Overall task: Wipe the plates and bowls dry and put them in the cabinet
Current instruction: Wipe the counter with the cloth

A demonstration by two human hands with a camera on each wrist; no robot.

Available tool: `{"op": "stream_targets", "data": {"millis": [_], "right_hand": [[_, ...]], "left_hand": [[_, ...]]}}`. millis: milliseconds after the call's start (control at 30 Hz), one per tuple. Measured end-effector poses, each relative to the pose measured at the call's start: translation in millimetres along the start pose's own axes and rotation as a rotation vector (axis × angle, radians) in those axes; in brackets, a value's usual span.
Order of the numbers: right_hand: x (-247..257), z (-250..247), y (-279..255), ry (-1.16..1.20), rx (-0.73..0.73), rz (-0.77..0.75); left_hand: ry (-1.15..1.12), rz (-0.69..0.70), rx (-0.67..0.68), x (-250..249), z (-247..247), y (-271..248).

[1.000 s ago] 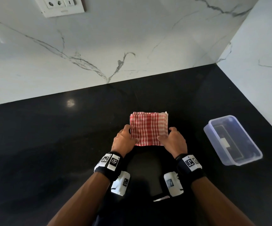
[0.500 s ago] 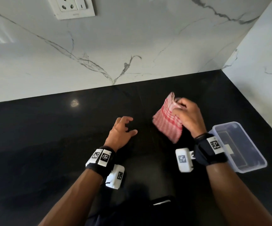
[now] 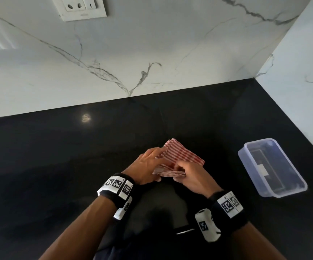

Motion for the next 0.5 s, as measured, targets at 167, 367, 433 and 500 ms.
{"op": "stream_targets", "data": {"millis": [167,367,433,500], "right_hand": [[-26.2,-4.1,-7.8,0.184,0.0,0.069],[-49.1,-24.5,-5.6,0.248,-0.173,0.214],[-55.5,-26.3,-3.0,0.232,-0.223,0.279],[-62.7,-23.0,1.8,0.195,-0.265,0.343]], "left_hand": [[-0.129,0.106,-0.246,-4.8,-3.4,-4.9],[-0.193,-0.016,-0.401,-14.1,-32.0,21.8],[-0.24,-0.057,-0.424,-17.9,-37.8,36.0],[-0.279,-0.125,-0.405,-20.6,-40.7,50.5]]}}
Point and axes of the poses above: each hand's wrist, its own y-axis towards the middle knuckle, its own z-axis out of the palm, x = y × z, the point moved 3 cm from there along y, towards the middle knuckle, and after that the axes turned 5 degrees about z, right-handed, at the moved point
